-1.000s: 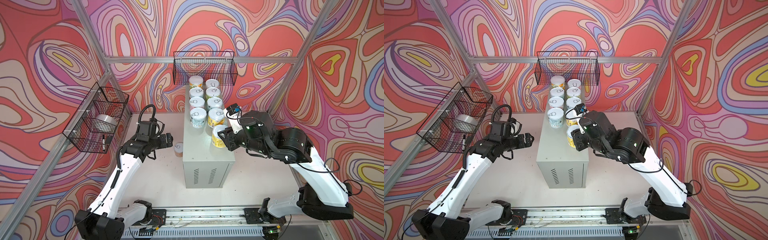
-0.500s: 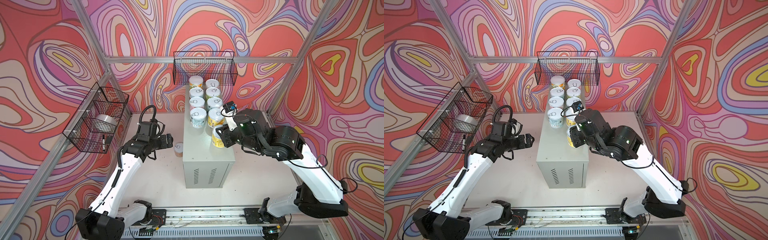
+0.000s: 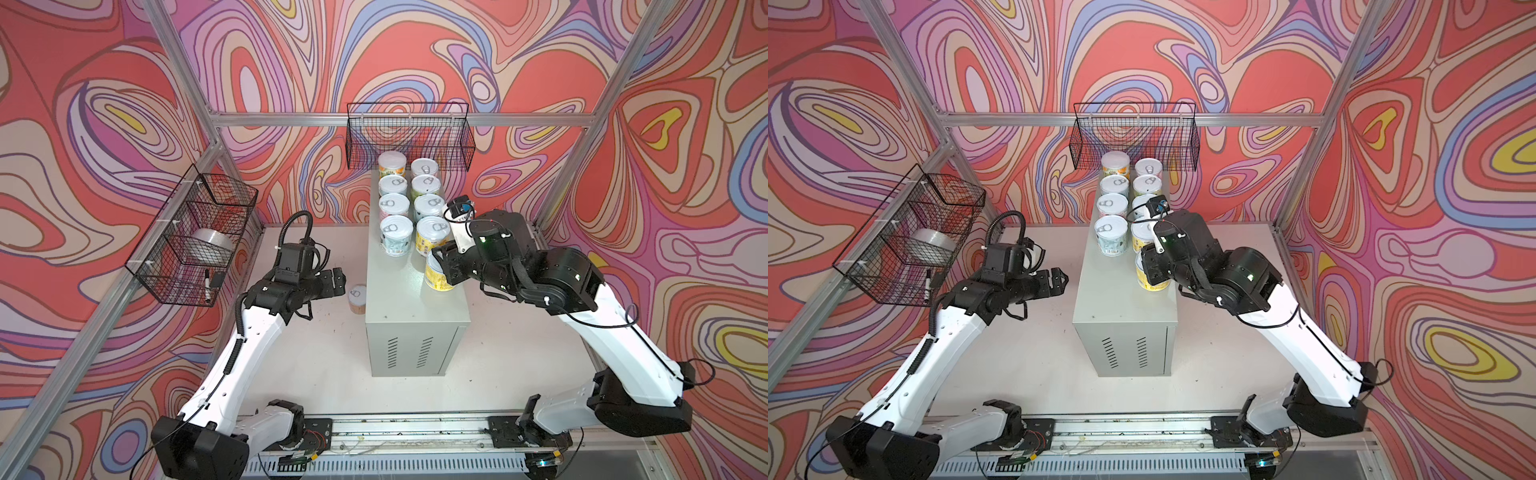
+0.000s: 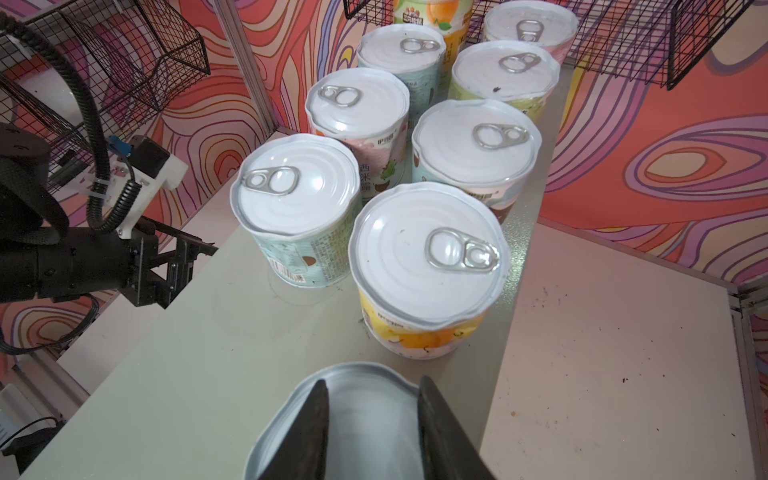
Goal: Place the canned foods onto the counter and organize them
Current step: 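Open the right gripper and release the yellow can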
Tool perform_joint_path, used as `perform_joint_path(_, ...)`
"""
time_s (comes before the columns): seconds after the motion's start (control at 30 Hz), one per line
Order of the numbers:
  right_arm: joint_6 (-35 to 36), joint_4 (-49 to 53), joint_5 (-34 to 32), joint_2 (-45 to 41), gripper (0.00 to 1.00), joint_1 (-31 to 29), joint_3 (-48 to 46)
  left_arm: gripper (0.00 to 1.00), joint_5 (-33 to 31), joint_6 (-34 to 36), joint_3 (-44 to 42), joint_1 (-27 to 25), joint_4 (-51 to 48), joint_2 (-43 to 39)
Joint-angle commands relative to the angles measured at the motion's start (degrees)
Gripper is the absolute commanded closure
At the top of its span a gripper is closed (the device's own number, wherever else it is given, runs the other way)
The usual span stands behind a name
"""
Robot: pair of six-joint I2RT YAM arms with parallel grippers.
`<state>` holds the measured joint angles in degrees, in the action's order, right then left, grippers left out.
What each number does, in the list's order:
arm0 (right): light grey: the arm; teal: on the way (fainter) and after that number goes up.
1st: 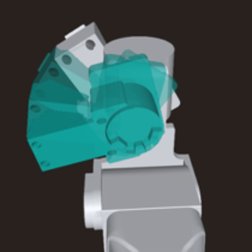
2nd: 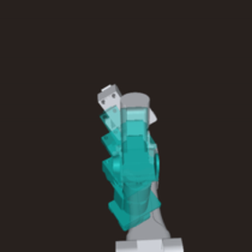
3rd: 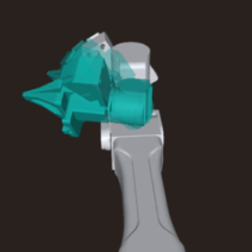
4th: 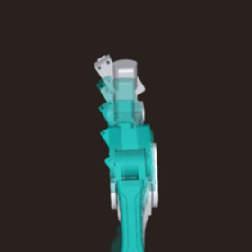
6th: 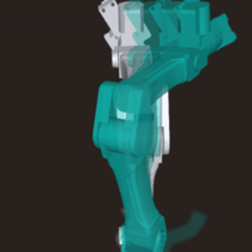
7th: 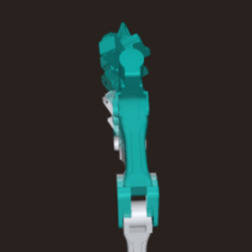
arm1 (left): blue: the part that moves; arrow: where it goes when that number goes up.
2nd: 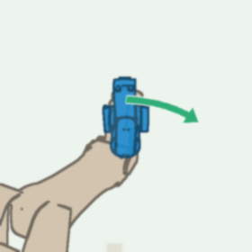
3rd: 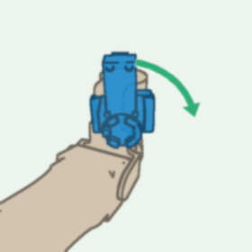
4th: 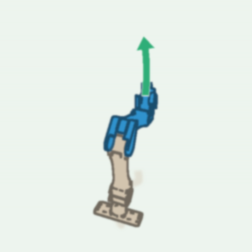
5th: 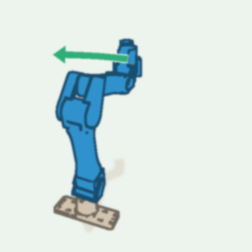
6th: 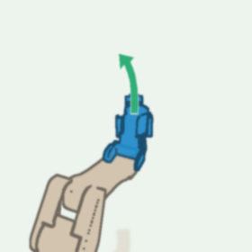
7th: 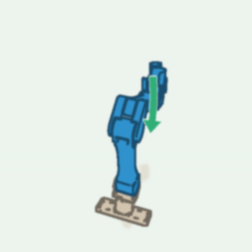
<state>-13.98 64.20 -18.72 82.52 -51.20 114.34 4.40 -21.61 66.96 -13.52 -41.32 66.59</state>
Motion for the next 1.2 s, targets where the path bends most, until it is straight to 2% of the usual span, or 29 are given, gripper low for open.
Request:
perform_joint_path(0.0,0.44,2.86,2.14,2.03,0.65,0.43,-1.76,0.06,-1.15,0.69,-0.48,0.07,0.49,0.18)
perform_joint_path(0.4,0.17,0.91,5.36,1.07,0.67,0.40,0.08,0.06,-1.84,0.86,-0.85,0.07,0.82,0.21)
perform_joint_path(0.53,1.05,-1.76,6.93,0.06,0.66,0.40,-0.80,0.06,-0.14,1.04,-0.27,0.07,0.85,1.45)
perform_joint_path(0.87,1.84,-3.04,0.66,-4.82,0.66,0.69,3.59,0.06,0.20,0.48,0.22,0.07,2.26,1.42)
perform_joint_path(1.03,-2.69,2.58,-11.75,-7.12,0.76,0.88,2.54,0.06,1.51,-0.32,0.19,0.07,2.71,1.77)
perform_joint_path(1.17,-4.86,4.95,-14.72,-9.24,0.75,0.98,0.21,0.06,1.69,-0.29,0.36,0.07,2.41,1.51)
